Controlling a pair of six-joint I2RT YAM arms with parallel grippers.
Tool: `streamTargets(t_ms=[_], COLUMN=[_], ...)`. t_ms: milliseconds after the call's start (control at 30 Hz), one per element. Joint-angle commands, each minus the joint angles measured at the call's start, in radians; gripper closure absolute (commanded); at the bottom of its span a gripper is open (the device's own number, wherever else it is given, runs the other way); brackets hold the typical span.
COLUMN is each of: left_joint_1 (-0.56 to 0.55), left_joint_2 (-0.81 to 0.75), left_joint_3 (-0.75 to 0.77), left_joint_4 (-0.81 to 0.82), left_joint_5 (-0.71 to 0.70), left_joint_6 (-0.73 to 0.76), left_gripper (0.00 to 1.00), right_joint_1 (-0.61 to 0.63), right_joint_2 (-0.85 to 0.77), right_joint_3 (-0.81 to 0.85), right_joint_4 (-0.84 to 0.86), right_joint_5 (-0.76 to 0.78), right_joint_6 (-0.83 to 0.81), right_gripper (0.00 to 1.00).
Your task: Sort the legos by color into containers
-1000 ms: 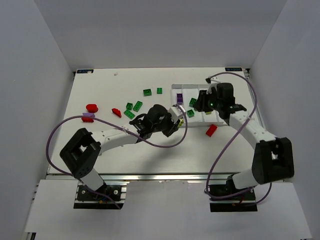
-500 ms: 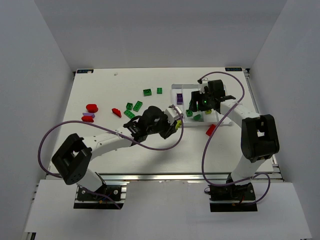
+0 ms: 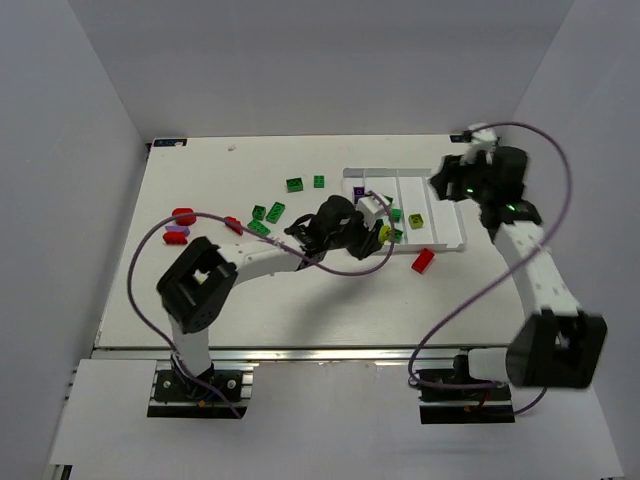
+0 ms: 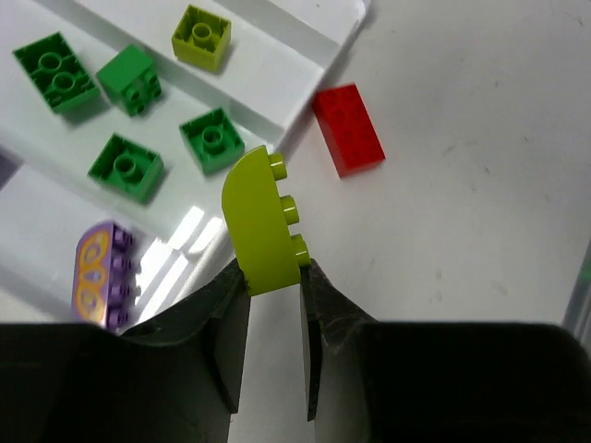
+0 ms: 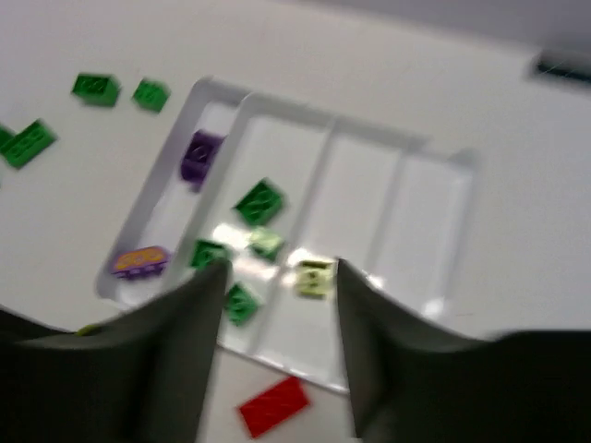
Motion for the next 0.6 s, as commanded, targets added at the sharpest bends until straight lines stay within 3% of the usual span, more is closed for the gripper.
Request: streamTargets(t_ms=[0,67,367,567], left_joint_1=[0.0,-0.002,-0.022,-0.034], left_joint_2=[0.115,0.215,0.551,0.665], left_joint_3=[0.165,0.237,0.678,0.874], left_joint_4=[0.045,0.045,0.019,0.0], left_joint_5=[0.034,0.028,-0.024,-0.152], left_joint_6=[-0.062,-0.084,-0.117,-0.127], left_gripper=[0.65,0.65,0.63,0.53], right_joint_1=[-0.092,-0.11,-0.201,-0.256], right_joint_2=[-0.262,-0.354,-0.439,-0.462], right_joint_3=[-0.133,-0.179,-0.207,-0.222], right_joint_4=[0.187,0.231,0.243,0.255], right_joint_5=[-0.108,-0.113,-0.184,-0.271], right_joint_6=[-0.039,-0.025,0.026,0.064], right_gripper=[0.63,1.0,1.0,1.0])
